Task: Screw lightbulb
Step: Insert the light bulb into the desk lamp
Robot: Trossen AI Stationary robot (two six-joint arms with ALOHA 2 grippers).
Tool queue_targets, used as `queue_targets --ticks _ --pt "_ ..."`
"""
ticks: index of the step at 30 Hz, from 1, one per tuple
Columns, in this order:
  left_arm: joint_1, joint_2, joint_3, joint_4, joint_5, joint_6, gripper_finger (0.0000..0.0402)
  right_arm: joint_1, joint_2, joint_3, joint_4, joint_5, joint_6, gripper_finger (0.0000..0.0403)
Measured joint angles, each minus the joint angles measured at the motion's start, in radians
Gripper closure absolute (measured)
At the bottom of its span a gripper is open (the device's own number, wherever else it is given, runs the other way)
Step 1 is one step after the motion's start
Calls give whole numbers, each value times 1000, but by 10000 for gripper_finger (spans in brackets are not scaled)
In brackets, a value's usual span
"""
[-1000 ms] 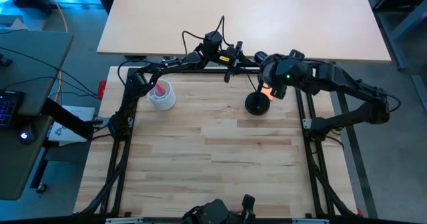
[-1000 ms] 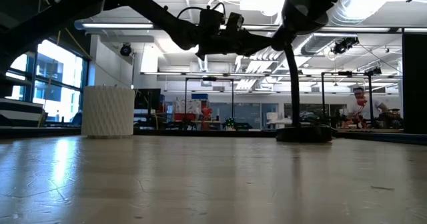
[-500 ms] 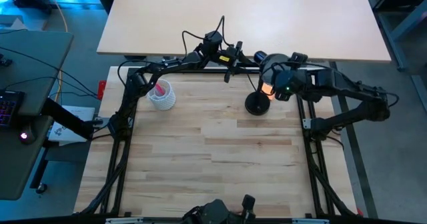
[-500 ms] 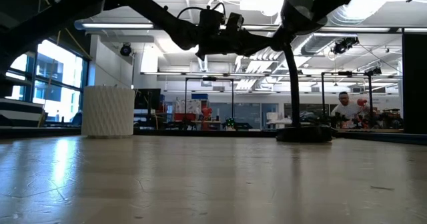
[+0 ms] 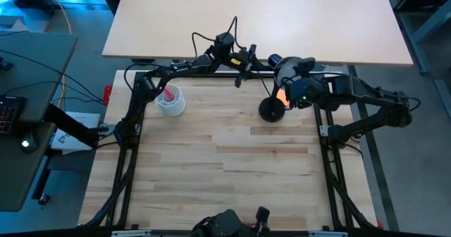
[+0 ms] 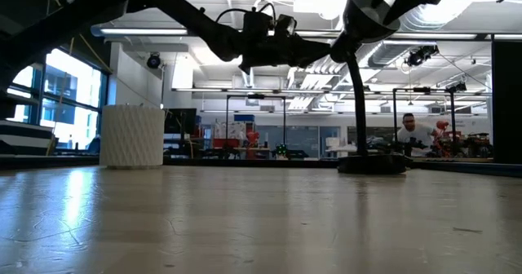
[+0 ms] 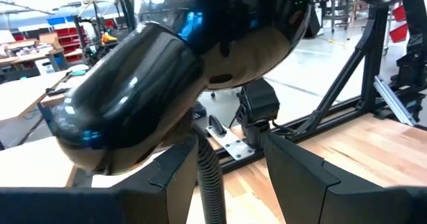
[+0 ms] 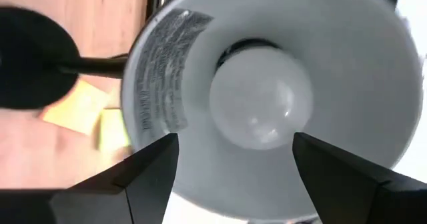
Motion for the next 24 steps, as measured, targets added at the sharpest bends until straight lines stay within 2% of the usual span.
queue_targets --ticks 6,9,12,16,19,24 --pt "7 6 0 16 5 2 232 -7 1 0 90 18 -206 111" --pt "7 28 1 98 21 -46 232 -32 2 0 97 -10 -258 111" --pt "11 52 1 161 23 -98 232 -64 7 0 99 -58 -259 111" --pt "23 59 0 177 28 -118 232 -90 15 0 138 -42 -259 111" --pt "27 62 19 170 53 -150 232 -109 14 0 195 -82 -264 111" --pt "33 122 114 176 78 -235 229 -128 14 0 221 -110 -274 111"
